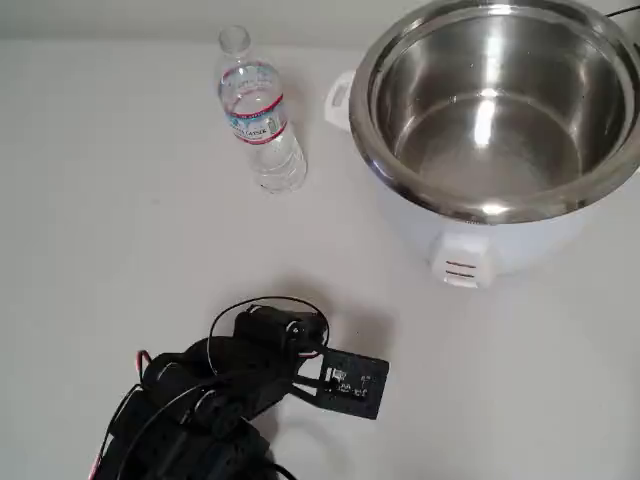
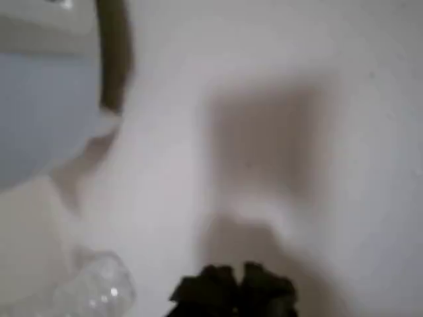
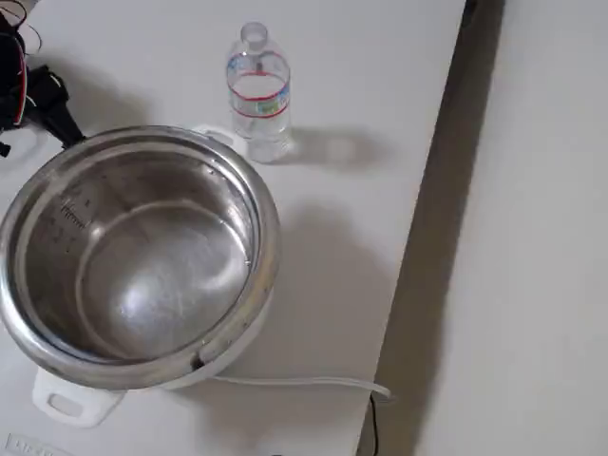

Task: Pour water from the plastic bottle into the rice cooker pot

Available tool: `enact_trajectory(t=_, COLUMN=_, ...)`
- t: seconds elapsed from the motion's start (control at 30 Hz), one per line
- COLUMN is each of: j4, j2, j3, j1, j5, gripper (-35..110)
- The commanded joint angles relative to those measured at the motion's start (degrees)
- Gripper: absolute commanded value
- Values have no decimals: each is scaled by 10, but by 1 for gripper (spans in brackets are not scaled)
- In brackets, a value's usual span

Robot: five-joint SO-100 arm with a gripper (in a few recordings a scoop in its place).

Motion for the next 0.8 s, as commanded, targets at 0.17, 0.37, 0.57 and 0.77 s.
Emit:
enact_trajectory(t=0.17, j4=1, j2=4, j3=-10, j1=-4, j5=-7, gripper=0)
enact_trajectory(t=0.37, j4=-4, j2=4, j3=-9, j1=-28, j5=-57, gripper=0)
enact_trajectory(t=0.57, j4=-8, j2=4, j3=-6, j1=-45, j5=-112, gripper=0)
enact_trajectory(t=0.77, j4=4, j2=4, j3=-4, j1=-59, j5=-227, gripper=1)
